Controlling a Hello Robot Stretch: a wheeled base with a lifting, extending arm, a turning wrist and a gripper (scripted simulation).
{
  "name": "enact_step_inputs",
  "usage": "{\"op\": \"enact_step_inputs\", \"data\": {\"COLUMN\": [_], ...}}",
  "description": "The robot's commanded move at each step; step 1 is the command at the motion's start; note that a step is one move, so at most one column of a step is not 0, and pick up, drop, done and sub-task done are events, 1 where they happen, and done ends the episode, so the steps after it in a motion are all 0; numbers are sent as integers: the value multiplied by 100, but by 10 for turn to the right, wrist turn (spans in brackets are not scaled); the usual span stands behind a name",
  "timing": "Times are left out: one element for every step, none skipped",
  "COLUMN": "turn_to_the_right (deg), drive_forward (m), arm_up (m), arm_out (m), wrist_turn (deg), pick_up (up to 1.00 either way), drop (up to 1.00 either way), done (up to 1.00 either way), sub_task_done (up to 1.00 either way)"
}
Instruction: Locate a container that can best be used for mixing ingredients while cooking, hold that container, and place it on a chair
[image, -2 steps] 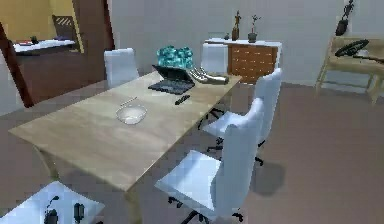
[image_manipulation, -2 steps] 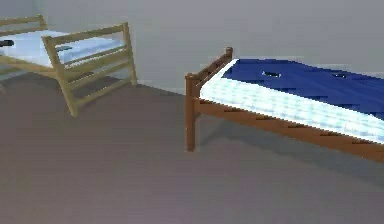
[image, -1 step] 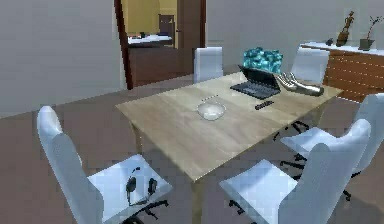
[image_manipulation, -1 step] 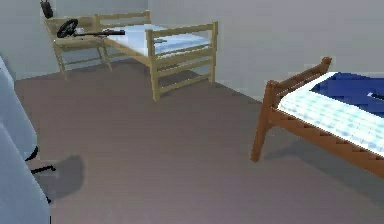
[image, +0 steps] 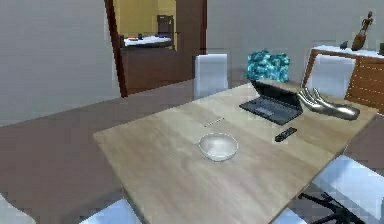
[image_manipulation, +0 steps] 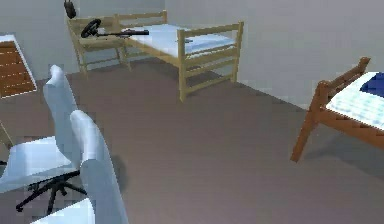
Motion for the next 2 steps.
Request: {"op": "enact_step_inputs", "data": {"turn_to_the_right": [-450,-330], "drive_forward": [0,0], "arm_up": [0,0], "arm_out": [0,0], "wrist_turn": [0,0], "pick_up": [0,0], "drop": [0,0], "done": [0,0], "sub_task_done": [0,0]}}
